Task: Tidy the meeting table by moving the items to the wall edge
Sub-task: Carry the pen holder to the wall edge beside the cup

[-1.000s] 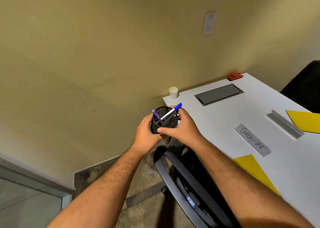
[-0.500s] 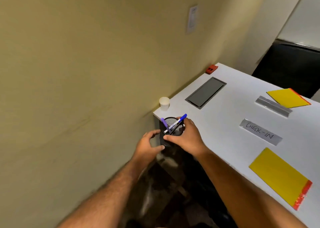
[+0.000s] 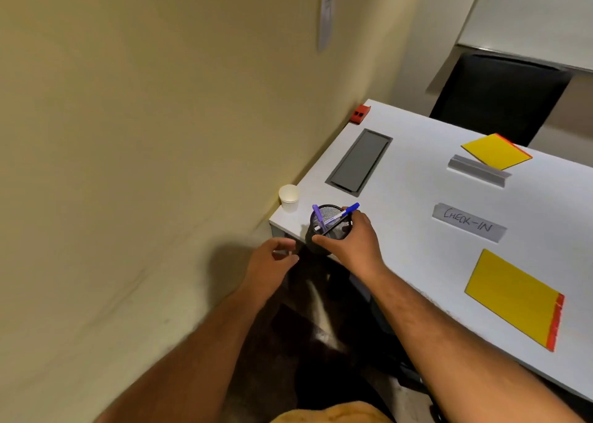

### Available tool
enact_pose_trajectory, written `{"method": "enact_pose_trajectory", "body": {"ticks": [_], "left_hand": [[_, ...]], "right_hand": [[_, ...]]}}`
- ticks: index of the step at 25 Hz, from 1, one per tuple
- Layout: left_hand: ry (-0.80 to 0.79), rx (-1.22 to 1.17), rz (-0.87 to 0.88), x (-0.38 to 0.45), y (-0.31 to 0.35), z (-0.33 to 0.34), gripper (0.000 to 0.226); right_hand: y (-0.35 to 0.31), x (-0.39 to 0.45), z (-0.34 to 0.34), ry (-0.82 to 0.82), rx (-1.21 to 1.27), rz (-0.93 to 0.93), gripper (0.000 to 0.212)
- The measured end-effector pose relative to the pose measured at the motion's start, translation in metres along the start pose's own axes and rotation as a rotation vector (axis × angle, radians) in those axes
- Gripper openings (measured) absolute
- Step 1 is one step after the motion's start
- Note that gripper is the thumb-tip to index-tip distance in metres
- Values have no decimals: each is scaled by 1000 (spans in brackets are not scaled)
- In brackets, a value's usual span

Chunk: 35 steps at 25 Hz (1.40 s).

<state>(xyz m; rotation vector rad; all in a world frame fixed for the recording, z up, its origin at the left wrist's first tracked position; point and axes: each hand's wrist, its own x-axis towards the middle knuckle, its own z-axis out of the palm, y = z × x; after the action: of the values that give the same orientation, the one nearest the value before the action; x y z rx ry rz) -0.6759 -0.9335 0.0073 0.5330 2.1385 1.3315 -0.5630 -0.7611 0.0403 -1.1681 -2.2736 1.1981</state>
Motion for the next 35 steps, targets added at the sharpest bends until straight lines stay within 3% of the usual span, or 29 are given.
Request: {"method": "enact_pose_trajectory", "body": {"ticks": [3,9,18,26,35], "left_hand": [[-51,48,0,26,5,-14,30],[68,72,-6,126,28,-40,27],[1,182,-87,247,45,9,19],[-31,156,-40,286,41,9,45],[-87,217,-112,291,43,12,43]], "right_hand": [[6,41,10,29,23,44,89],[21,151,40,8,32,92,94],[33,289,66,-125,-39,88,94],[27,335,87,-271,-130,4,84],[33,355,99,-434,-82,18,111]]}}
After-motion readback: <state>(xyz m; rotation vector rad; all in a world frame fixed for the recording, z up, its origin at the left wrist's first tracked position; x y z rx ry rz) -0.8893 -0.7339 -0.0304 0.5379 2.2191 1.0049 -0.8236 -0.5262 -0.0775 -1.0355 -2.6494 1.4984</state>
